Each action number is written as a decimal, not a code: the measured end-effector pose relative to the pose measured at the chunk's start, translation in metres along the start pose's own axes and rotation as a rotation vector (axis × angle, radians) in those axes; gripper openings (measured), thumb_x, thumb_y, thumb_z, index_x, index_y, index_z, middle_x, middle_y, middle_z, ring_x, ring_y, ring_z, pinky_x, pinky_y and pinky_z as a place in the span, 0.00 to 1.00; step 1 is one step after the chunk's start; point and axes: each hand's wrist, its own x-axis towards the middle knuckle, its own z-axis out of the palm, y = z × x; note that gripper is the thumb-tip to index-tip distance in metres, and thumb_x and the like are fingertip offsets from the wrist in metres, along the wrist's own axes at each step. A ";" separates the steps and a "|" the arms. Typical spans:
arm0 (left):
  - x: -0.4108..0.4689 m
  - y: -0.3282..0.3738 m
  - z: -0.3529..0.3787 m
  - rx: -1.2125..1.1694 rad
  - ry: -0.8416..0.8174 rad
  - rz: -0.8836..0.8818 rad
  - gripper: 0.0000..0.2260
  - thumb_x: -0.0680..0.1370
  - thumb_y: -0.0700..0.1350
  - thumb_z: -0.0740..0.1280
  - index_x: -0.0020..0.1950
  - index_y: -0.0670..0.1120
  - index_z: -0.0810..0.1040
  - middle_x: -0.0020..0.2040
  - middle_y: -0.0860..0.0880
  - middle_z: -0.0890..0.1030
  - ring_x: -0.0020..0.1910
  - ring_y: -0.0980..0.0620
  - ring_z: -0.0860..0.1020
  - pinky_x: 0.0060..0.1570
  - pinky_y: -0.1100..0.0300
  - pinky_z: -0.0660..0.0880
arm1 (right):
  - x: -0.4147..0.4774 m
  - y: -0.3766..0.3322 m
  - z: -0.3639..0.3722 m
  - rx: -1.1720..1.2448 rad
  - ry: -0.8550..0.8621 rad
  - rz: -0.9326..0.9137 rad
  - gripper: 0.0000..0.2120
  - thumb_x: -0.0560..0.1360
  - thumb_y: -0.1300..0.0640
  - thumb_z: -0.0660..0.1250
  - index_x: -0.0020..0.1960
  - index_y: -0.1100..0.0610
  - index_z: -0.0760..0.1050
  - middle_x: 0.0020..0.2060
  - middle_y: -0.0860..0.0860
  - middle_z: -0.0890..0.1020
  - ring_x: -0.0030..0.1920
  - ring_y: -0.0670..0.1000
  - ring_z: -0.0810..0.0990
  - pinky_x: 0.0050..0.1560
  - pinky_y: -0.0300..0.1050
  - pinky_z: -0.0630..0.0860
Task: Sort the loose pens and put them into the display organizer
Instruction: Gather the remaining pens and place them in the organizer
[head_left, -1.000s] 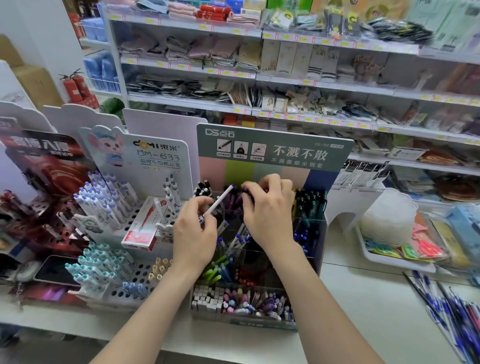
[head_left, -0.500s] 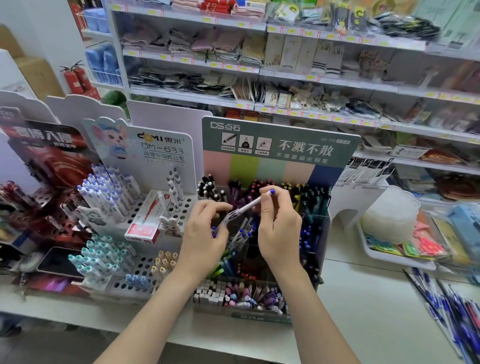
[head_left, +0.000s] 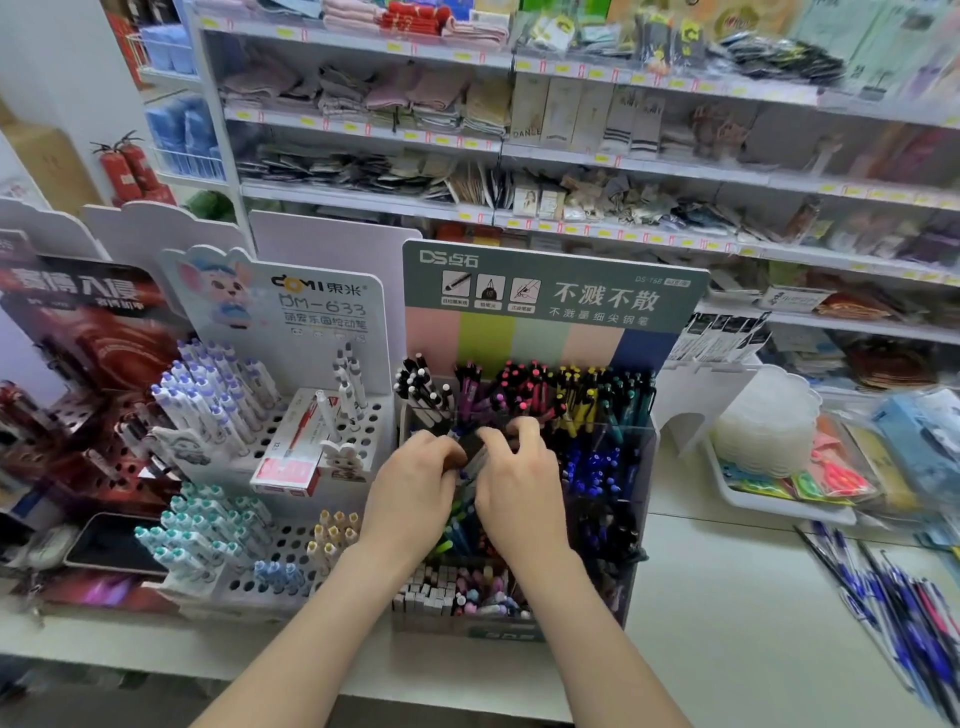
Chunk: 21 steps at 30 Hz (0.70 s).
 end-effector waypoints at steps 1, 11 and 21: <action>0.002 0.001 0.000 -0.005 -0.007 -0.010 0.09 0.79 0.38 0.73 0.56 0.49 0.85 0.51 0.54 0.80 0.51 0.51 0.80 0.54 0.54 0.80 | 0.002 -0.003 -0.001 -0.036 -0.026 0.025 0.17 0.76 0.60 0.69 0.64 0.55 0.78 0.55 0.57 0.75 0.45 0.57 0.78 0.43 0.51 0.74; 0.010 -0.002 -0.001 -0.093 -0.053 0.002 0.23 0.76 0.32 0.72 0.68 0.49 0.79 0.62 0.53 0.78 0.61 0.52 0.78 0.64 0.57 0.76 | 0.020 -0.002 -0.022 0.022 -0.266 -0.033 0.19 0.77 0.67 0.69 0.67 0.58 0.73 0.64 0.56 0.71 0.49 0.59 0.79 0.51 0.52 0.79; 0.003 0.016 0.003 -0.122 0.062 0.096 0.16 0.73 0.34 0.70 0.58 0.50 0.82 0.53 0.55 0.80 0.54 0.53 0.79 0.56 0.52 0.79 | -0.020 0.014 -0.046 0.427 0.061 0.065 0.19 0.81 0.65 0.65 0.71 0.57 0.78 0.62 0.49 0.81 0.62 0.46 0.79 0.66 0.39 0.76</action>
